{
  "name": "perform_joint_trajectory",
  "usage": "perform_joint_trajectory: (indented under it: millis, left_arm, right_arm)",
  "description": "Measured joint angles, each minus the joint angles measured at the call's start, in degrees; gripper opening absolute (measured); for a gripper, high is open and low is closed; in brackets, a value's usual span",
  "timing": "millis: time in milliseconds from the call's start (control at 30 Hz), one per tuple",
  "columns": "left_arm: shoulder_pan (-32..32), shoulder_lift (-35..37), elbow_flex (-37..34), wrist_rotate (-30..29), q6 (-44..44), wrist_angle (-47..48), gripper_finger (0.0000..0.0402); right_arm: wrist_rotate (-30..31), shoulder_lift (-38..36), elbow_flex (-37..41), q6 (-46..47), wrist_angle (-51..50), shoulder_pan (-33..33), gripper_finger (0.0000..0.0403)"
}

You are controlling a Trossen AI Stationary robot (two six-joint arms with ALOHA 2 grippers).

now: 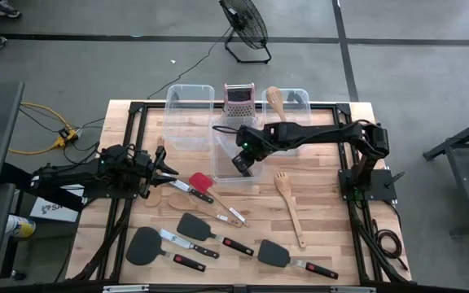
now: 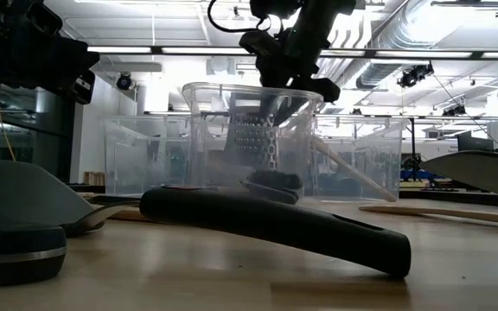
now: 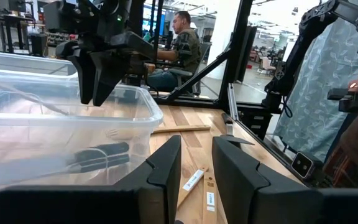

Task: Pick & Place Kitchen Items
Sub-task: Put the black spatula into the left transparent bin

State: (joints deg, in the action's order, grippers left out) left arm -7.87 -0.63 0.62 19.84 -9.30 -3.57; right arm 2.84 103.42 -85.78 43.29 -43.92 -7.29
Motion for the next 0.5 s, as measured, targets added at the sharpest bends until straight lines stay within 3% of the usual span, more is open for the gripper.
perform_joint_trajectory:
  millis: [500]
  left_arm:
    - [0.0,0.0,0.0,0.0,0.0,0.0,0.0090]
  right_arm:
    - [-0.3,0.0,0.0,-4.3,5.3,-0.7,0.0166]
